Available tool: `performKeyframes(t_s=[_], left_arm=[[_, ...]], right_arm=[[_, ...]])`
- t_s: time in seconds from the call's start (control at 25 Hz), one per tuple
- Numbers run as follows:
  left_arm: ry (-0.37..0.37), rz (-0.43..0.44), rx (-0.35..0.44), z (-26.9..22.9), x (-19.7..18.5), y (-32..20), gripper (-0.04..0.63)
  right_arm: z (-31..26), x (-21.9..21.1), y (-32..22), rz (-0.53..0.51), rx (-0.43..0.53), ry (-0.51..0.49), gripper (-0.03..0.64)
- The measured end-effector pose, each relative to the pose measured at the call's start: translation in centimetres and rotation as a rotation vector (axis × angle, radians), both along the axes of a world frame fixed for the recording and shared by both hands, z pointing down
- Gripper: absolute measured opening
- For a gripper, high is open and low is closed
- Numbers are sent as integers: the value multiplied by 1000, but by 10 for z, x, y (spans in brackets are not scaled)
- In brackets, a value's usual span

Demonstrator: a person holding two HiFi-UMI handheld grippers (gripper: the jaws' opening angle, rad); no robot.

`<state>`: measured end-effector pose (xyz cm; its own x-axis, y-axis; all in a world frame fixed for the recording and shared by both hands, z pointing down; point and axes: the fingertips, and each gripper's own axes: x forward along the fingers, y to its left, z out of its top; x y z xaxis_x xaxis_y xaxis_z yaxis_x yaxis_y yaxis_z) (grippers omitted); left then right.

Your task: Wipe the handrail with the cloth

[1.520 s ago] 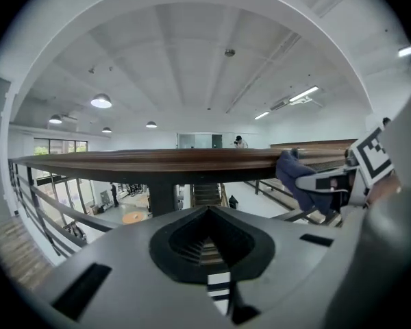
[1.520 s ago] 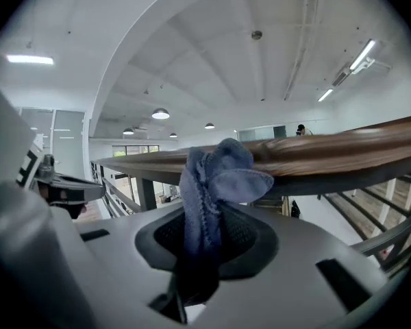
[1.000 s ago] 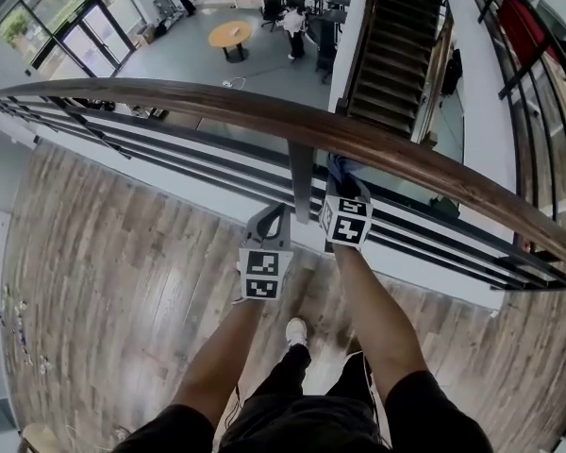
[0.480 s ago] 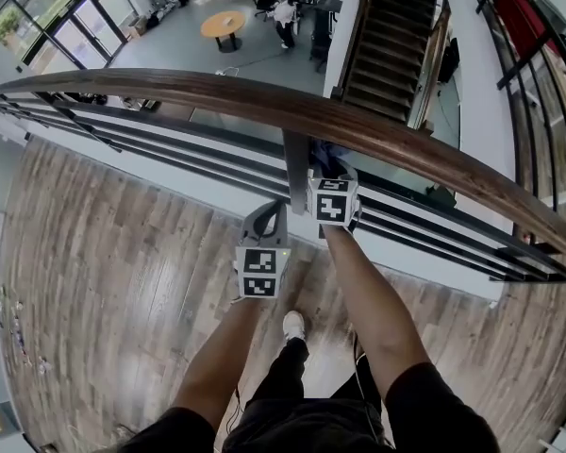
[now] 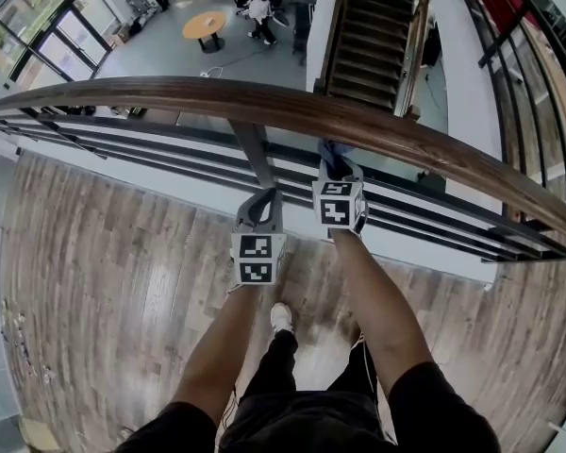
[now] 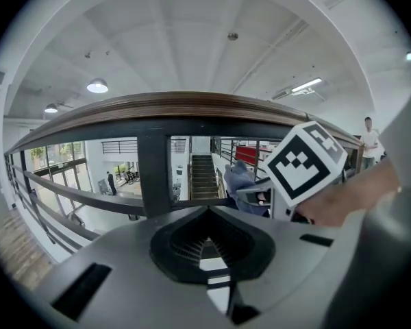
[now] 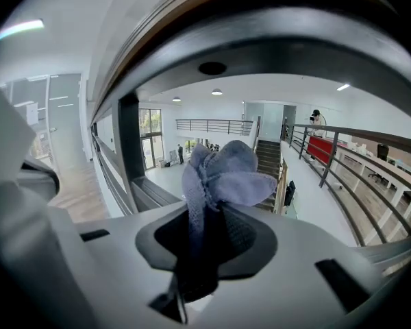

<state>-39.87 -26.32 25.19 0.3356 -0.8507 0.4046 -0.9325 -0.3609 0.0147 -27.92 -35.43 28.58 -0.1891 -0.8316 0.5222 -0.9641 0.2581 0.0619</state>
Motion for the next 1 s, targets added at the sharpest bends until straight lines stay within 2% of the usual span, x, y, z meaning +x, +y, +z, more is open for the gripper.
performKeyframes(t_s=[0.28,0.48,1.0], left_arm=[[21,7,-10,-9,82,4,0],[29,63,-18,-10,148,6,0],[48,182,-45,1,300,17,0]], right_arm=[[3,108,29,51,-3,29,89],[-2,179,50,100,7,54,89],[-6,325,87,189,15,65,89]])
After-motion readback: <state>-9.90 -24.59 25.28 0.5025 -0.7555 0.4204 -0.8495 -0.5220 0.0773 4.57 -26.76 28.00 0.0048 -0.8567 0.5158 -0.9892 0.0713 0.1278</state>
